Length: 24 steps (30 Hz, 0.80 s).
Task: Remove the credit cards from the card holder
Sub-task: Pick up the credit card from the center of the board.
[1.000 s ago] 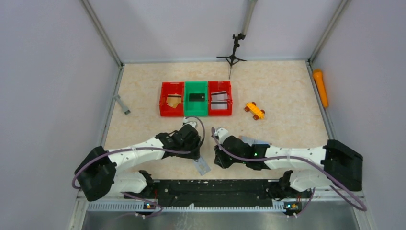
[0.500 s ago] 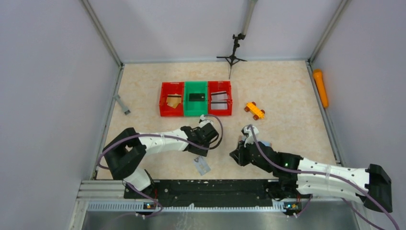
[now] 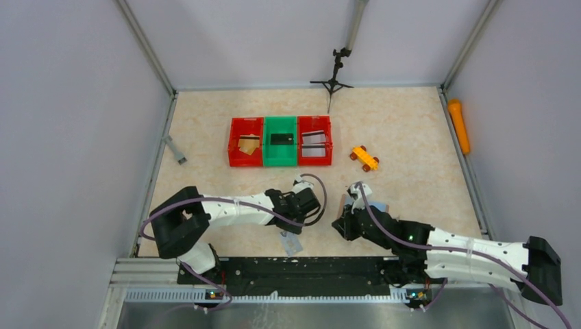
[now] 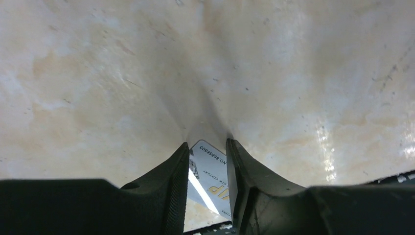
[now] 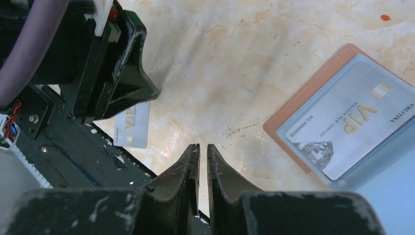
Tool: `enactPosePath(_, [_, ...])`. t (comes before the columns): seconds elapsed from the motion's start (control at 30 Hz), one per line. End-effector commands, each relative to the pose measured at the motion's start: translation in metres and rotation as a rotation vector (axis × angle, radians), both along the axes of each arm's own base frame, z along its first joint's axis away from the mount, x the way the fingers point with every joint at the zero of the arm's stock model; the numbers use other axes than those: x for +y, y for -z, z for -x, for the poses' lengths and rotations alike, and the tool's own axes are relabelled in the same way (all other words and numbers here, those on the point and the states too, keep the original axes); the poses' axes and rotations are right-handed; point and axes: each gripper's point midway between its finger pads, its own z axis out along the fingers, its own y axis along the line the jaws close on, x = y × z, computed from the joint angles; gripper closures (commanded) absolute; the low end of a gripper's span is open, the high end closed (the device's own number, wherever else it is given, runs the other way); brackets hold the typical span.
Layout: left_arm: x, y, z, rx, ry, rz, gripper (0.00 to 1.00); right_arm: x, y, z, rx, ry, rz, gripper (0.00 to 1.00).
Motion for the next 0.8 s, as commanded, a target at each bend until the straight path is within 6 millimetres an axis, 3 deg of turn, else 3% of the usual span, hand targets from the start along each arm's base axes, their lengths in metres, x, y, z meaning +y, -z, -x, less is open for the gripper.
enactPosePath(0.0, [0.023,0.026,0.057,0.214,0.04,-0.081,0.64,0.015,-0.003,0.005,-0.002,-0.059,-0.03,0.88])
enactPosePath(0.23, [0.023,0.016,0.074,0.252,0.062,-0.034,0.66,0.022,0.002,0.011,0.019,-0.105,-0.033,0.88])
enactPosePath(0.43, [0.024,0.009,0.071,0.227,0.07,-0.027,0.65,0.032,0.003,0.022,0.025,-0.192,-0.066,0.81])
enactPosePath(0.6, [0.015,-0.006,0.055,0.151,0.044,0.017,0.62,0.042,0.008,0.036,0.069,-0.271,-0.076,0.64])
enactPosePath(0.7, [0.018,-0.018,0.044,0.11,0.013,0.043,0.58,0.042,0.017,0.043,0.123,-0.26,-0.021,0.35])
enactPosePath(0.77, [0.021,-0.027,0.037,0.088,-0.009,0.069,0.57,0.043,0.019,0.047,0.133,-0.247,0.01,0.31])
